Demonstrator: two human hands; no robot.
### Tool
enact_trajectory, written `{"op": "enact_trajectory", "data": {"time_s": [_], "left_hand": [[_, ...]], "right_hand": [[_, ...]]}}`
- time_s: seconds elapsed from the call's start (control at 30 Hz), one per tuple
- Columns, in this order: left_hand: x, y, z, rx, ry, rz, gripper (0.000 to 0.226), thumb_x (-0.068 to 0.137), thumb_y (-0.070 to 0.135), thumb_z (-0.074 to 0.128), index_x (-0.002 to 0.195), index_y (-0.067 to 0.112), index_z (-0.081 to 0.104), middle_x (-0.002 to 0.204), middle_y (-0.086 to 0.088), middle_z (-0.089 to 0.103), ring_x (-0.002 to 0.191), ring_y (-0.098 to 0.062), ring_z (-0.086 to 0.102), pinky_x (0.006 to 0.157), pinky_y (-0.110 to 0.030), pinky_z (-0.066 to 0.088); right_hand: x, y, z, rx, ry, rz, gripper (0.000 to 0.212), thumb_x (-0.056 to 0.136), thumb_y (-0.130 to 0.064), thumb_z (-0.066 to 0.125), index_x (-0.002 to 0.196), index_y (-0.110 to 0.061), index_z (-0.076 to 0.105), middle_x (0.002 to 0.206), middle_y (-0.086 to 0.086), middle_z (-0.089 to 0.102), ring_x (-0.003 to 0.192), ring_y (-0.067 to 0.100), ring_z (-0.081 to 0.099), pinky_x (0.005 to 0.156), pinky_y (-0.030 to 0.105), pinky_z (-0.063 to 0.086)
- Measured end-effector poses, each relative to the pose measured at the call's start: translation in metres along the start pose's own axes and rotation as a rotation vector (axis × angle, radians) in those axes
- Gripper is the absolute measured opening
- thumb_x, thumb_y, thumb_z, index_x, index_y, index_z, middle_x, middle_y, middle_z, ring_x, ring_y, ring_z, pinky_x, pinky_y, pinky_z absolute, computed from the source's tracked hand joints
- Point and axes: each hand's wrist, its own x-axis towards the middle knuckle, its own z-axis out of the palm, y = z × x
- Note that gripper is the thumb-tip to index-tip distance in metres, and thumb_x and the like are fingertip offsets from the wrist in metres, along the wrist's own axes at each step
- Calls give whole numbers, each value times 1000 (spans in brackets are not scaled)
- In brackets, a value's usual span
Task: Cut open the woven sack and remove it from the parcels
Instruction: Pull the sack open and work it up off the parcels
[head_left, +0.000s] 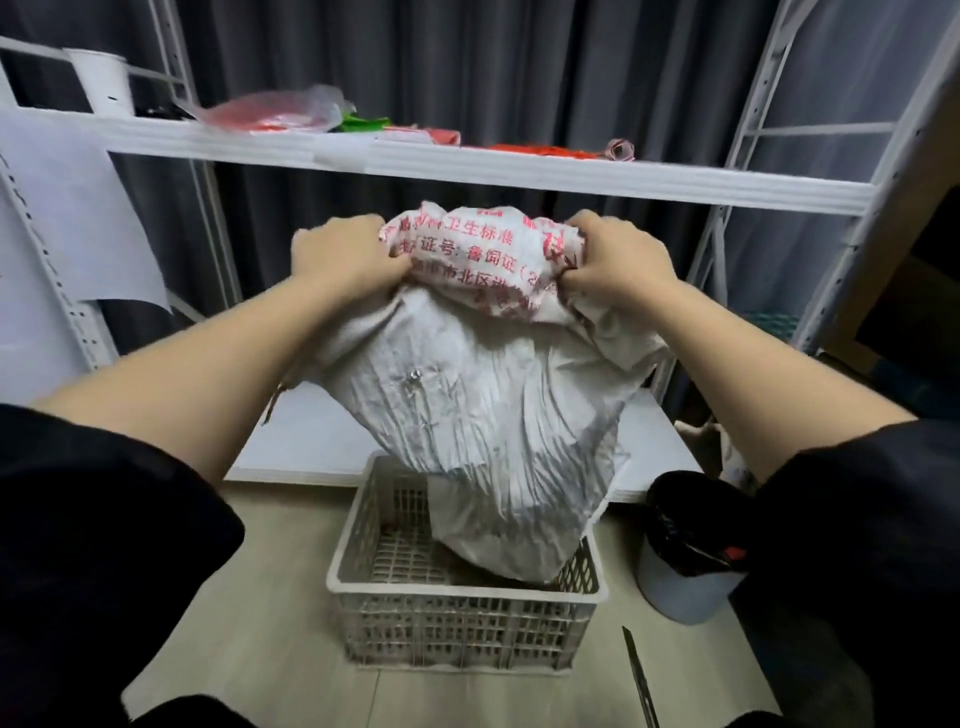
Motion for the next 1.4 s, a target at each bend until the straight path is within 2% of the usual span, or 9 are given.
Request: {"op": "enact_trajectory", "data": {"time_s": [0.2,0.43,0.57,0.87,1.0,1.17,1.23,1.3,1.4], "left_hand": [[-7,-3,4,41,-64,-4,28,84,44,47,94,18,53,99,-13,67,97,-35,61,83,-41,37],[1,-5,-22,38,303,-41,29,81,28,52,105,11,53,104,-22,64,98,-41,57,88,-47,33],[6,-12,-30,84,347,-39,30,81,26,53,106,12,55,105,-23,63,99,-40,56,89,-47,32],[9,-6,-40,89,359,-5,36,82,26,52,115,12,53,112,-20,61,106,-38,53,88,-47,33],[-5,-17,-23,133,299,117,45,79,35,56,114,8,50,104,-20,58,99,-36,53,89,-47,33],[-31,-39,-7,26,105,676,50,78,42,39,113,8,53,110,-17,54,89,-35,57,79,-41,46],[-36,-30,-5,-135,-27,606,51,73,45,40,111,13,52,128,-11,48,102,-32,56,76,-39,50],[-36,-23,2,-256,-202,443,79,64,57,49,131,16,42,148,-5,33,130,-24,42,97,-40,44],[-38,-24,23,-115,-478,302,127,55,69,65,152,22,-1,160,-4,13,146,-21,17,116,-47,22]], "right_hand": [[-10,-2,10,-11,-82,-14,52,70,-31,63,119,-24,49,110,7,58,102,30,58,71,34,41],[-13,-25,3,149,169,1,51,72,-36,60,121,-25,50,111,3,58,103,28,57,80,40,45],[-13,-34,4,292,45,5,54,70,-41,67,118,-24,50,111,3,59,99,25,58,74,34,41],[-10,-32,-2,336,211,31,44,72,-35,62,114,-26,51,112,-2,59,101,22,57,80,38,46],[-19,-26,11,226,261,-15,39,74,-34,61,109,-23,49,106,0,55,97,26,54,77,42,44],[-36,4,29,136,289,-65,34,77,-26,62,108,-16,51,106,5,52,95,28,48,73,35,30],[-41,11,37,116,305,-83,30,75,-25,62,101,-13,53,98,6,50,87,28,45,71,34,26],[-45,17,44,111,349,-90,26,72,-19,62,95,-11,55,92,5,48,81,27,43,71,31,22],[-57,26,56,110,424,-140,34,67,-3,68,99,-9,58,94,11,54,84,33,49,73,28,21]]}}
